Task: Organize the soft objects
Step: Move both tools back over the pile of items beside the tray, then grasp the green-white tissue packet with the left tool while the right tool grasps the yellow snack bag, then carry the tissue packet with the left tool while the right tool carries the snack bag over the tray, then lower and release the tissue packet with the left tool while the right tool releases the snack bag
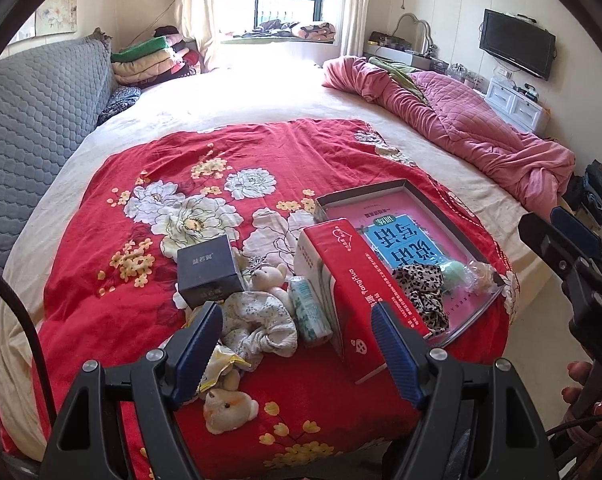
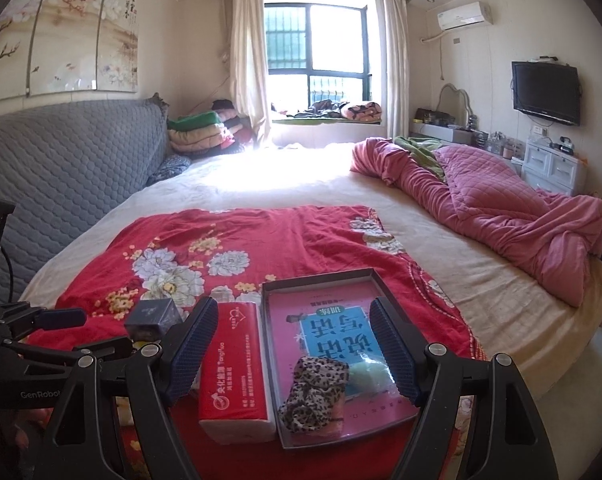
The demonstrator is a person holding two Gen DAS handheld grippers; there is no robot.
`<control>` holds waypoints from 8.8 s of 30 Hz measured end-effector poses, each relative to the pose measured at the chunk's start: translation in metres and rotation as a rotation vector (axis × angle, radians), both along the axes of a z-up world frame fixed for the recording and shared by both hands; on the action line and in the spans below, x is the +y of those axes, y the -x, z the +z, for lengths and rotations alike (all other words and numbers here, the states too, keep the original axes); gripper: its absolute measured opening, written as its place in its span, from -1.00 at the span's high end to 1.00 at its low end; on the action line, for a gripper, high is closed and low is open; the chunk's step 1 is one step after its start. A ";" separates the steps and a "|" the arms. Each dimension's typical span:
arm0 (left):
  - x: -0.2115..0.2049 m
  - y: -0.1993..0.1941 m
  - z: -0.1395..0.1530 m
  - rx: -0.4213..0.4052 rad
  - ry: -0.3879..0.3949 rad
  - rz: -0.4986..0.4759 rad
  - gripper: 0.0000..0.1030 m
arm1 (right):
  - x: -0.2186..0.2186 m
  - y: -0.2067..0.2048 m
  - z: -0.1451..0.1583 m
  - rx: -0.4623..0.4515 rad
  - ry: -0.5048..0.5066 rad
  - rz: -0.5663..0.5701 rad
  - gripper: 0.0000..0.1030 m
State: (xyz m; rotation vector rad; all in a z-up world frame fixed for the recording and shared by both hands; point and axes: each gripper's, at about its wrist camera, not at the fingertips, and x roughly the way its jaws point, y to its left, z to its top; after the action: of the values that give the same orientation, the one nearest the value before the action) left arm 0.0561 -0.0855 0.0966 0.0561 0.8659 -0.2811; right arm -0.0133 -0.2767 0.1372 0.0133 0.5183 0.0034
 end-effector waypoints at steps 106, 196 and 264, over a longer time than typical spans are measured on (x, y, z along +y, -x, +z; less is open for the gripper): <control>0.215 -0.089 -0.171 0.382 0.416 0.356 0.01 | 0.243 -0.114 -0.173 0.391 0.297 0.451 -0.54; -0.099 -0.038 -0.006 0.040 0.042 -0.157 0.01 | -0.088 -0.039 -0.044 0.006 -0.231 -0.045 0.26; -0.201 -0.097 -0.115 0.279 -0.095 -0.291 0.01 | -0.120 -0.079 -0.178 0.331 -0.157 -0.065 0.26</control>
State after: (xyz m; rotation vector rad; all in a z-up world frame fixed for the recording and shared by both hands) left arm 0.1535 -0.2867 -0.0186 0.2372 1.1503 -0.5285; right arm 0.0657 -0.3964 -0.0408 0.1866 0.8476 -0.0225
